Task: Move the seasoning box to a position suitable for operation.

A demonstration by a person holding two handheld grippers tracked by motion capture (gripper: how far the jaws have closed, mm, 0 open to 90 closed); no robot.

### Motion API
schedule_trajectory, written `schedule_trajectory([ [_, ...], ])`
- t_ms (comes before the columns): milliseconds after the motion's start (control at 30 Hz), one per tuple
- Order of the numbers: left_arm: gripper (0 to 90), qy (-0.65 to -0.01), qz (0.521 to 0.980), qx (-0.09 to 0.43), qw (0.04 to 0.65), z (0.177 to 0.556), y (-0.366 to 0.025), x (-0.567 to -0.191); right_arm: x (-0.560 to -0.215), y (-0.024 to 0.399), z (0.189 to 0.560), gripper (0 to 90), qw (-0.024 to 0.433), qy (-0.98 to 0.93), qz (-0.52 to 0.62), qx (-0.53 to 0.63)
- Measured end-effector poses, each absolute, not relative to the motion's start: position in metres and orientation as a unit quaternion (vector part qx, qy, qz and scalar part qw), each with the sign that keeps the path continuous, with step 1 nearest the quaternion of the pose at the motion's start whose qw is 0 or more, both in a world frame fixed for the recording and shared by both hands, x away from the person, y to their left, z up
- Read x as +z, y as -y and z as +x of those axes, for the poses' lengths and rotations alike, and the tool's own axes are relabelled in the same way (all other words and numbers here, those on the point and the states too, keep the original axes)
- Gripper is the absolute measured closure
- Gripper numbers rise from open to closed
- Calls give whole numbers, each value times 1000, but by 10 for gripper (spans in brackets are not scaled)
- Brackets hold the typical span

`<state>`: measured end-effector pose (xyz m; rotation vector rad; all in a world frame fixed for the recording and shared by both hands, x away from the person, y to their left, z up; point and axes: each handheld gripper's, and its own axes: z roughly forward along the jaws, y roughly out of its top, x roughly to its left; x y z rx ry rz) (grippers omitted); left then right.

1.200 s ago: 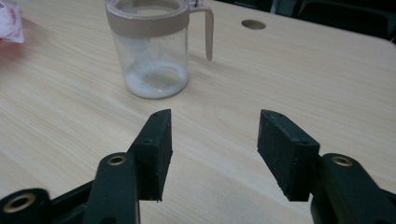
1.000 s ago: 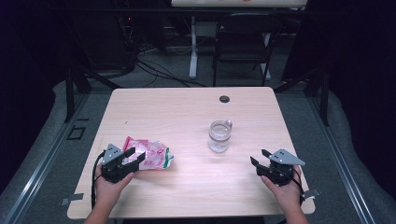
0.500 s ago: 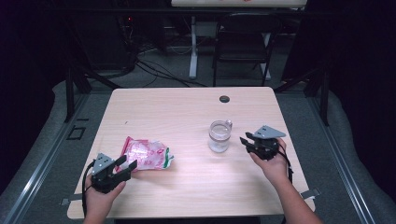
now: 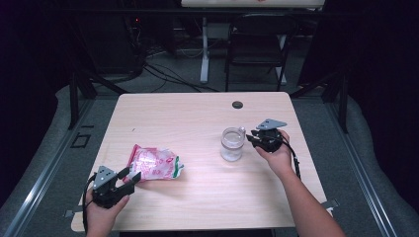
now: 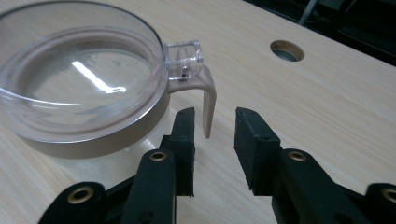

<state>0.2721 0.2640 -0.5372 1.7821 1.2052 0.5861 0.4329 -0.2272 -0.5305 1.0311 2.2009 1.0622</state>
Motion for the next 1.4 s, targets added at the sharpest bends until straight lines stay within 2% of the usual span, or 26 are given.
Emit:
schedule_trajectory([
  [200, 491, -478, 723, 234, 441, 272, -262, -537, -544, 226, 445, 711, 205, -800, 393, 403],
  [500, 491, -481, 716, 239, 446, 272, -263, -536, -556, 220, 454, 747, 192, -802, 400, 400],
  [767, 491, -483, 716, 237, 444, 273, -265, -537, -568, 221, 463, 707, 174, -794, 406, 418],
  [1033, 493, -484, 716, 233, 446, 273, -266, -538, -573, 223, 467, 722, 166, -787, 414, 426],
  [1167, 493, -487, 716, 230, 445, 273, -267, -538, -574, 222, 467, 751, 167, -790, 410, 423],
  [1200, 493, -487, 714, 229, 448, 273, -267, -538, -574, 222, 467, 793, 166, -792, 410, 420],
  [1400, 493, -488, 712, 231, 448, 274, -268, -538, -574, 222, 467, 832, 167, -790, 417, 417],
])
